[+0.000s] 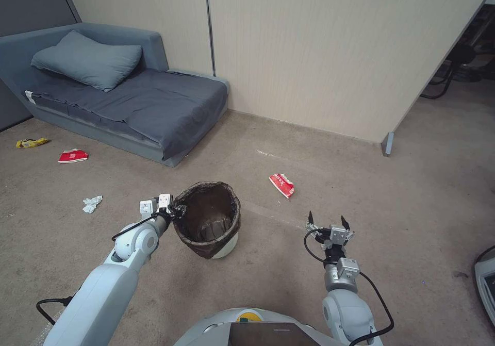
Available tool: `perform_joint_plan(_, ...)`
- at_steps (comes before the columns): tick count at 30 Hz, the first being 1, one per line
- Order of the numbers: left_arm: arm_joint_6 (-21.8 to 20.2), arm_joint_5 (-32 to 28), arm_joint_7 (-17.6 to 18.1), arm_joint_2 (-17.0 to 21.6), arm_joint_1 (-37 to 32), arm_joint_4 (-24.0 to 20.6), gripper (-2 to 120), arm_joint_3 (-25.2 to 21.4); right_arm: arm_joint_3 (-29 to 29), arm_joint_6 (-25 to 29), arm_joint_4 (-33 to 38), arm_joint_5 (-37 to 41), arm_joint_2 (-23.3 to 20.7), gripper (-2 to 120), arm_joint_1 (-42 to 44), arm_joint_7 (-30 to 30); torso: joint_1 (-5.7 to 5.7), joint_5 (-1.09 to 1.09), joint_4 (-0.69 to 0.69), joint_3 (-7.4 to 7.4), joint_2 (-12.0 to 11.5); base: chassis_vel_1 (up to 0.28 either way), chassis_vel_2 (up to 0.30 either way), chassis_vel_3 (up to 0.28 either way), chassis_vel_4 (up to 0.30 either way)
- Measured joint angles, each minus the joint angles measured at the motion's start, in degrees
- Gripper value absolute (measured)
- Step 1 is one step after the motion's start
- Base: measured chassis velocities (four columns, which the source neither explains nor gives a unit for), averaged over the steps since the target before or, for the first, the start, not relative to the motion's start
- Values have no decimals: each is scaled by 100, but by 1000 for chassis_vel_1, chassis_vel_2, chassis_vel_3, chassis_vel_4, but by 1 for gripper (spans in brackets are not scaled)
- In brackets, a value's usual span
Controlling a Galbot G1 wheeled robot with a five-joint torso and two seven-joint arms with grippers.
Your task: Pick up the trash bin, then pick up the garbage from the floor and place it into the trash bin.
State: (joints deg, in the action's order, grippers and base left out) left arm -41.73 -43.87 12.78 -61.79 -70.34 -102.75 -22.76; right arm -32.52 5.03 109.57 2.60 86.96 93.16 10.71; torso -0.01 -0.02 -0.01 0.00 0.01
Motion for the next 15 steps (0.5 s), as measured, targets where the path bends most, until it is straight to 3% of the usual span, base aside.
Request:
perform_joint_plan(5, -29, 7, -32, 20, -51, -118, 9, -47, -12, -13, 24, -2, -8, 100, -10, 27, 1, -3, 1, 1, -1, 0, 0, 0, 0)
perform_joint_plan(9, -57, -16, 48, 51, -115, -301, 2, -98, -12, -30, 28, -3, -9, 100, -9, 31, 1, -7, 0, 3, -2, 0, 0, 0, 0)
perform_joint_plan(14, -78, -19, 109, 101, -218, -513, 2, -153, -12, -34, 33, -4, -11, 100, -12, 34, 1, -10, 0, 4, -3, 0, 0, 0, 0)
perform_joint_plan(15, -109, -32, 129, 149, -326, -743, 2, -202, -15, -38, 33, -5, -15, 100, -20, 38, 1, -9, 1, 4, -3, 0, 0, 0, 0)
